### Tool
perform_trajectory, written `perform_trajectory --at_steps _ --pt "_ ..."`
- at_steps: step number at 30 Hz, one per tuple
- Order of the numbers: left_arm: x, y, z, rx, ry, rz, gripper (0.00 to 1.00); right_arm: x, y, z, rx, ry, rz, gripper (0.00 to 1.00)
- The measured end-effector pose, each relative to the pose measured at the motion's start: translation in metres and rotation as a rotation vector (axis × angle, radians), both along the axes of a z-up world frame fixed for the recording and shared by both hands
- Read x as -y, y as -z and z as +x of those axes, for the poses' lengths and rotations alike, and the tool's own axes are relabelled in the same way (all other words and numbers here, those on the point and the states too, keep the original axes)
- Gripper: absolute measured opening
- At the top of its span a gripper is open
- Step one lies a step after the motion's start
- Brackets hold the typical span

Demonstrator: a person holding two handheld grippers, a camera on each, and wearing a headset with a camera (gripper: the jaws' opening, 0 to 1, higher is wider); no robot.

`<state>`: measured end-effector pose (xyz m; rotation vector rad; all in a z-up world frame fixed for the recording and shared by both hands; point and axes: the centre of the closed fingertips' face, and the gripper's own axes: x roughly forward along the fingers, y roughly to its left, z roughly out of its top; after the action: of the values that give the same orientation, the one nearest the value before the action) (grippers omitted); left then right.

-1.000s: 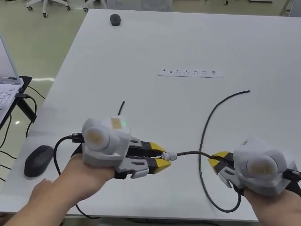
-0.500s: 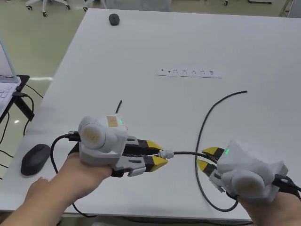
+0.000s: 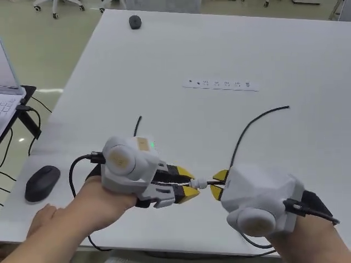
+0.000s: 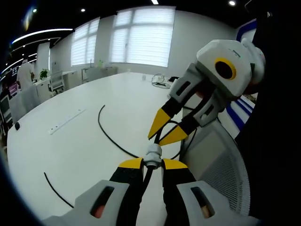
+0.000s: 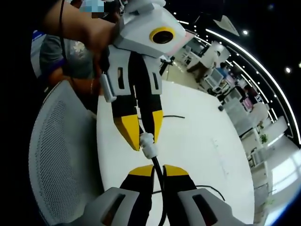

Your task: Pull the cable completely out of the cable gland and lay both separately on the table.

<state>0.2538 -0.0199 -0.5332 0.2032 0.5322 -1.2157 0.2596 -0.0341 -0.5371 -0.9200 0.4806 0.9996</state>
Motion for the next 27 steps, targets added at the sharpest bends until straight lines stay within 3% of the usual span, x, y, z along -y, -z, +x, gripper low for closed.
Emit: perform_trajectory --at_steps 2,6,11,14,23,27 --pt "0.0 0.0 0.0 0.002 0.001 0.003 0.15 0.0 -0.001 -0.001 0.024 -0.024 -0.018 0.02" --pt "0.001 0.0 -0.001 0.005 0.006 0.006 0.15 -0.001 0.001 -0.001 0.027 -0.041 -0.018 0.01" --pt "0.003 0.0 0.001 0.0 0.007 -0.001 0.15 0.002 0.003 0.0 -0.05 0.033 0.054 0.0" --pt "0.004 0.0 0.001 0.005 0.016 0.006 0.15 0.004 0.006 0.001 -0.056 0.033 0.052 0.0" --pt "0.002 -0.002 0.004 0.005 0.009 0.006 0.15 0.016 0.008 0.01 -0.105 0.122 0.104 0.0" --pt "0.002 -0.002 0.004 0.005 0.005 0.005 0.15 0.025 0.013 0.012 -0.162 0.194 0.156 0.0"
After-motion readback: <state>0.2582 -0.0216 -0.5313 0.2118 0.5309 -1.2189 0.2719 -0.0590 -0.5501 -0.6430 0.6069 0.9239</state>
